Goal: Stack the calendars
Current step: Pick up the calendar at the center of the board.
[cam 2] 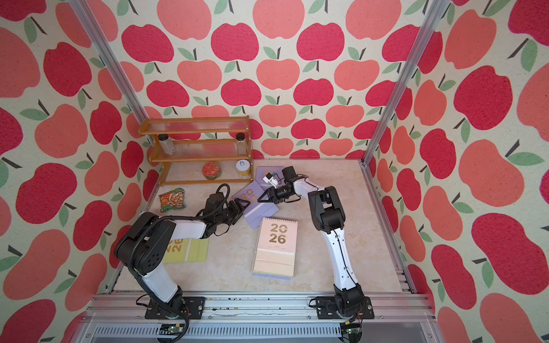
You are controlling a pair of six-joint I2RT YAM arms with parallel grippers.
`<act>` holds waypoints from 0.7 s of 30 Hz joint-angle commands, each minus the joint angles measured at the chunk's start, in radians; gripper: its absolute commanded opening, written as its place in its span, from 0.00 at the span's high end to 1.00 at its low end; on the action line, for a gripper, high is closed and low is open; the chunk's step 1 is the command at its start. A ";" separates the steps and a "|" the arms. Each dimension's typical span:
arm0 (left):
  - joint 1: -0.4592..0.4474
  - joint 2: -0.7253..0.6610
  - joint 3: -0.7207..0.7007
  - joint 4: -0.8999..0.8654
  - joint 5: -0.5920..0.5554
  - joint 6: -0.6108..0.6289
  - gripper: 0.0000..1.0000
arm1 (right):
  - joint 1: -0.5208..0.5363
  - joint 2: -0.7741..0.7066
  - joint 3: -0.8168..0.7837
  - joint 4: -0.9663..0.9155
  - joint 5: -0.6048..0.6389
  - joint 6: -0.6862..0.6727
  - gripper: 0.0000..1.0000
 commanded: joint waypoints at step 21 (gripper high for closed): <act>0.106 -0.297 -0.003 -0.186 -0.025 0.176 0.21 | 0.003 -0.167 -0.057 0.096 -0.009 0.033 1.00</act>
